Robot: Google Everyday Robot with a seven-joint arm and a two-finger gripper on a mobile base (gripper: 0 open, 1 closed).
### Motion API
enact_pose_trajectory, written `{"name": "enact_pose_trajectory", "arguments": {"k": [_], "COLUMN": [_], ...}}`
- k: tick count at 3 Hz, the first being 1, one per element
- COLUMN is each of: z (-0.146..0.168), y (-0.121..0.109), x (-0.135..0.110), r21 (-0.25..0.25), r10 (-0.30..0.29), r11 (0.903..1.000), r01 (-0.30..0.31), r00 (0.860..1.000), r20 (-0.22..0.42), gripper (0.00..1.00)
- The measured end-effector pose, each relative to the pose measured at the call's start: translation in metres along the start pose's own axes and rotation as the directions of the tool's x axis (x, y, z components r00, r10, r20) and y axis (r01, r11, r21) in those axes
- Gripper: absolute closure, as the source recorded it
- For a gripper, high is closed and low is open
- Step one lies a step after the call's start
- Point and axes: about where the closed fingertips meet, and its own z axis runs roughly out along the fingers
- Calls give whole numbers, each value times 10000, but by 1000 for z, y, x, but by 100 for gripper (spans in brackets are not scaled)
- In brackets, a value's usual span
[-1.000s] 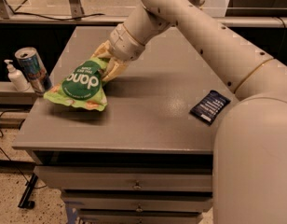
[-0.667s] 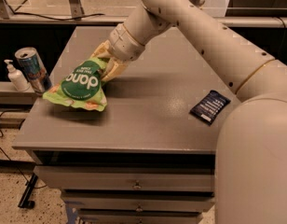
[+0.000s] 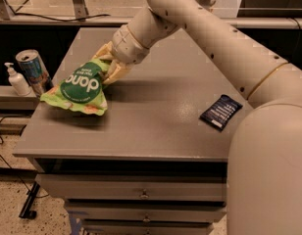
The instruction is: Move green rice chip bag near redbull can
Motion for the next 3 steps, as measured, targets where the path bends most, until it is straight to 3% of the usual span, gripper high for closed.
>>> {"name": "enact_pose_trajectory", "arguments": {"k": [1, 2, 3], "z": [6, 11, 11], "y": [-12, -15, -11], "x": [1, 2, 6], "r21": [462, 588, 538], "r10": [305, 434, 507], "r11": [9985, 9973, 9973], "r01": [-304, -431, -496], "r00": [9995, 9991, 9985], "r20": [-11, -31, -188], "gripper": [100, 100, 82]}}
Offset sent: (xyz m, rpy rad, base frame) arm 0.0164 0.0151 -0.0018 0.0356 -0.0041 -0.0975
